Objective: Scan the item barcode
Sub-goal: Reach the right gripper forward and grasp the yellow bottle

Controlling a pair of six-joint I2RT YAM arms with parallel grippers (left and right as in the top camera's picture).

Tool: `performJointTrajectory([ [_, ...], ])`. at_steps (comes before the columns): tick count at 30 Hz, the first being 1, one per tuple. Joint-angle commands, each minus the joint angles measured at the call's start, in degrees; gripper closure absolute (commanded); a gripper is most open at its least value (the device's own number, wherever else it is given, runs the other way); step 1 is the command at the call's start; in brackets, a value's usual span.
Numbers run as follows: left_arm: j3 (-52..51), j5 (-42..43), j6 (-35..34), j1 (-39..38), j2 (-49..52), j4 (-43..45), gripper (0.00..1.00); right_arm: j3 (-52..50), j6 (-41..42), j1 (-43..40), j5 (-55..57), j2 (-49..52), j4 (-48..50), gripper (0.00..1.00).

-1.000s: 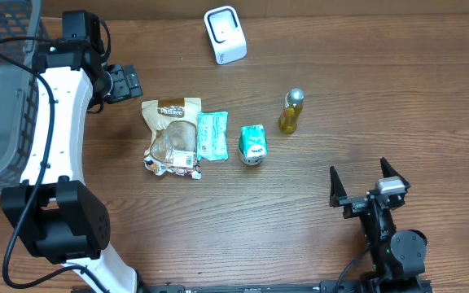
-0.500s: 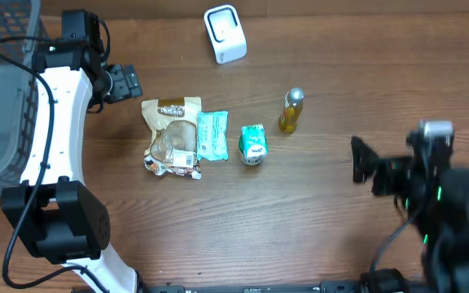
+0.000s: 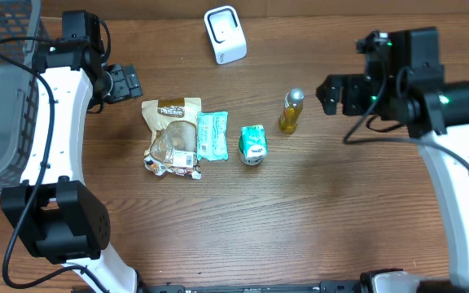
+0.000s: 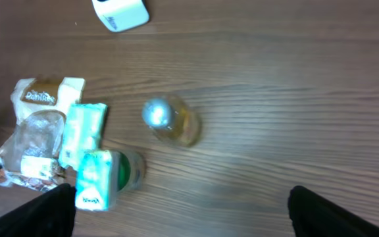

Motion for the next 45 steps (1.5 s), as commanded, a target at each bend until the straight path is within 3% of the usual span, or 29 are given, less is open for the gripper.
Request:
performJointTrajectory([
  [1,0.9,0.1,1.1,-0.1,-0.2,0.0,0.0,1.6,6.7,0.0,-3.0,3.0,3.0,0.05],
  [3,0.9,0.1,1.1,-0.1,-0.2,0.0,0.0,1.6,10.5,0.2,-1.1,5.2,4.5,0.05],
  [8,0.9,0.1,1.1,-0.1,-0.2,0.0,0.0,4.2,11.0,1.2,-0.5,7.8,5.8,0.05],
  [16,0.9,0.1,1.1,-0.1,-0.2,0.0,0.0,25.0,10.7,1.8,2.1,17.7,-14.2,0.0],
  [22,0.9,0.1,1.1,-0.1,-0.2,0.0,0.0,25.3,10.7,2.7,3.4,22.7,-17.4,0.03],
  [33,0.9,0.1,1.1,-0.1,-0.2,0.0,0.01,23.2,11.5,10.6,10.0,28.4,-12.5,0.0],
  [45,0.9,0.1,1.1,-0.1,-0.2,0.0,0.0,21.8,12.3,11.7,11.7,34.4,-12.0,0.0],
])
